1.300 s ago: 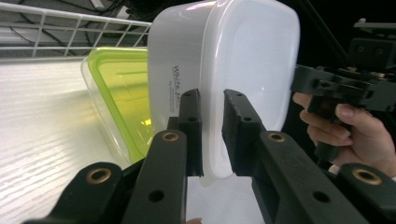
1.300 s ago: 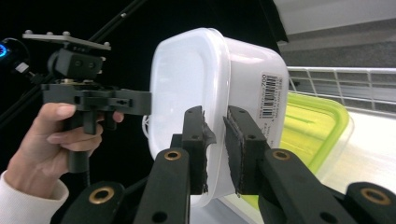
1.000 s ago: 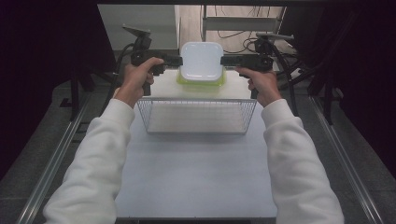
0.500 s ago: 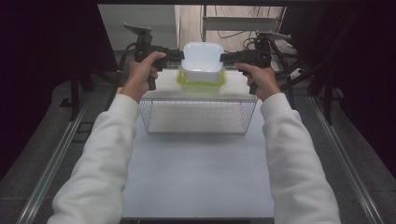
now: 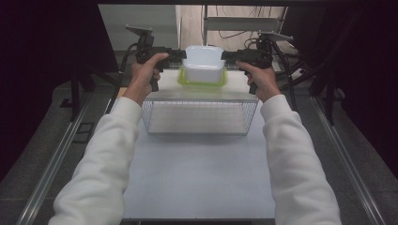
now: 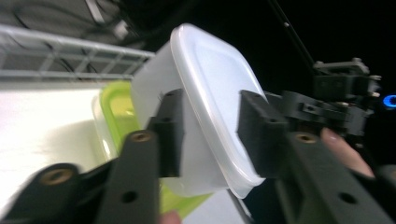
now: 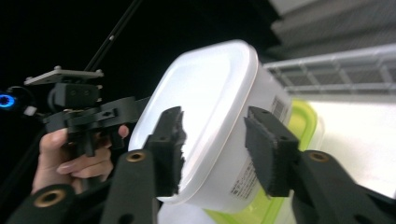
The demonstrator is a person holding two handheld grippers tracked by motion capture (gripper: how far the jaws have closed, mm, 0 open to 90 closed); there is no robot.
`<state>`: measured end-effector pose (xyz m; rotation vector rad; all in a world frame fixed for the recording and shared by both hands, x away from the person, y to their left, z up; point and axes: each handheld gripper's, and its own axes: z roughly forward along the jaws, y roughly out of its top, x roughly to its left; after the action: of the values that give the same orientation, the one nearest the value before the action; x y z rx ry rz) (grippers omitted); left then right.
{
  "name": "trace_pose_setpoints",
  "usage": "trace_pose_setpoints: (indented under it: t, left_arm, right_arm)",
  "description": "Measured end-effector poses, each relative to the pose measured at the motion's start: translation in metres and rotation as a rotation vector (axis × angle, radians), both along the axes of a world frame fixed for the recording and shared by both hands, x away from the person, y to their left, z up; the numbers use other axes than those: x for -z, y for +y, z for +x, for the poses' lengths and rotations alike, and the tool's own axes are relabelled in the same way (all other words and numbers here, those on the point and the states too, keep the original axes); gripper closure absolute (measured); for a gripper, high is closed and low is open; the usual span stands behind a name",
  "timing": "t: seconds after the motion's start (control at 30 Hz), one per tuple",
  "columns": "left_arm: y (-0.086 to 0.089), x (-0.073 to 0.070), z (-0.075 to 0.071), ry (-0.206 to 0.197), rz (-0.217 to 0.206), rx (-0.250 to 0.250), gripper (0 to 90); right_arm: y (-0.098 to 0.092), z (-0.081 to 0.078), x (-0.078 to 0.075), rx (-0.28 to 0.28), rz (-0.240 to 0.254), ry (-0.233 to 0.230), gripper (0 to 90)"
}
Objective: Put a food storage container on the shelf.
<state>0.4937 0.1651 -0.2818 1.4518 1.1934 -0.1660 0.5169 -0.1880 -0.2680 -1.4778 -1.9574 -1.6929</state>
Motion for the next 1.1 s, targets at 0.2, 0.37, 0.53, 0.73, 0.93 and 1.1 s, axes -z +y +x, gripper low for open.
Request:
trace_pose_setpoints:
  t: [0.2,0.37,0.53,0.73,0.93,1.1]
  left_arm:
    - [0.003,-0.012,-0.025,-0.117,0.072,0.031,42.1]
    - [0.008,-0.014,-0.056,-0.181,0.087,0.053,37.3]
    - [0.014,-0.006,-0.089,-0.216,0.134,0.062,33.7]
    - [0.022,0.022,-0.129,-0.216,0.143,0.078,31.7]
    - [0.027,0.064,-0.16,-0.202,0.162,0.078,31.7]
    - [0.033,0.099,-0.182,-0.195,0.247,0.065,32.4]
  right_arm:
    - [-0.014,-0.018,-0.007,0.003,-0.026,-0.099,41.0]
    - [-0.029,-0.041,-0.005,-0.026,-0.051,-0.184,37.1]
    - [-0.042,-0.072,-0.001,-0.044,-0.106,-0.256,34.4]
    - [-0.054,-0.106,0.016,-0.059,-0.157,-0.299,32.7]
    - [-0.064,-0.133,0.043,-0.086,-0.174,-0.323,31.6]
    - [-0.072,-0.155,0.077,-0.103,-0.229,-0.331,31.6]
